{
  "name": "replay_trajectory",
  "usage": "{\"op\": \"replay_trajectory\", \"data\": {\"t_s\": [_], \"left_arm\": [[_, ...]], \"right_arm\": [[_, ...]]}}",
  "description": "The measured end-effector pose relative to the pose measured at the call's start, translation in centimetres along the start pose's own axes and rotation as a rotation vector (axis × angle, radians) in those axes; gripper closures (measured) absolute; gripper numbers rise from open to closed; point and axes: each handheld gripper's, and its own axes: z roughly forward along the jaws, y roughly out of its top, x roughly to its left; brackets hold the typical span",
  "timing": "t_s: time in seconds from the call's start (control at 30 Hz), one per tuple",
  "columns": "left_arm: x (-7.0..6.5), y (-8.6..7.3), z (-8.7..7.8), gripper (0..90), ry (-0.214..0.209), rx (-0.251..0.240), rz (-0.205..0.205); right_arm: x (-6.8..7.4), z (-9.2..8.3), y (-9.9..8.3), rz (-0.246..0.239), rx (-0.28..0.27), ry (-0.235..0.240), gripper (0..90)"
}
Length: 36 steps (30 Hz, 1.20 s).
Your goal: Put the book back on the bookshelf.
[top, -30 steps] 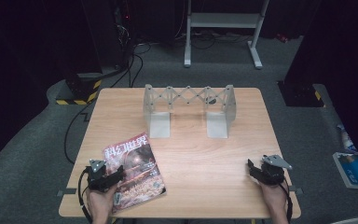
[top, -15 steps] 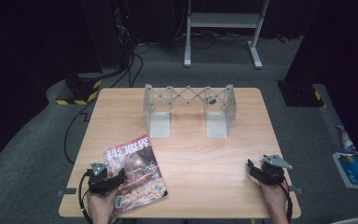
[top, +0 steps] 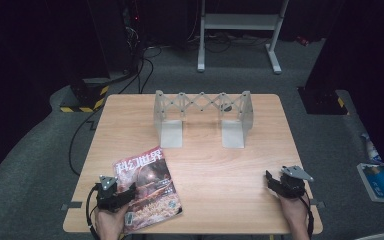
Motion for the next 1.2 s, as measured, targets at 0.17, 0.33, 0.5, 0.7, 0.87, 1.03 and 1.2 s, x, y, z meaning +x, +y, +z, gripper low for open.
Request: {"op": "replay_trajectory", "data": {"t_s": [0.17, 0.33, 0.5, 0.7, 0.87, 1.03, 1.2], "left_arm": [[-0.2, 0.0, 0.0, 24.7, -0.004, 0.004, 0.003], [-0.6, 0.2, 0.2, 24.9, -0.007, 0.009, 0.009], [-1.2, 0.4, 0.4, 25.3, -0.015, 0.011, 0.018], [-1.7, 0.6, 0.6, 25.6, -0.024, 0.012, 0.023], [-2.2, 0.8, 0.9, 25.6, -0.032, 0.014, 0.029], [-2.8, 1.0, 1.3, 25.9, -0.038, 0.014, 0.039], [-3.2, 1.1, 1.4, 26.2, -0.042, 0.014, 0.042]], "right_arm": [[0.0, 0.0, 0.0, -0.001, 0.0, 0.0, 31.7], [0.0, 0.0, 0.0, 0.0, 0.001, -0.001, 31.7], [0.0, 0.0, 0.0, -0.002, 0.002, 0.0, 31.7], [0.0, 0.0, 0.0, -0.004, 0.002, 0.001, 32.1], [0.0, 0.0, 0.0, -0.005, 0.003, 0.003, 32.3], [-0.1, 0.0, 0.0, -0.004, 0.004, 0.007, 33.0], [-0.1, 0.0, 0.0, -0.002, 0.006, 0.008, 33.0]]}}
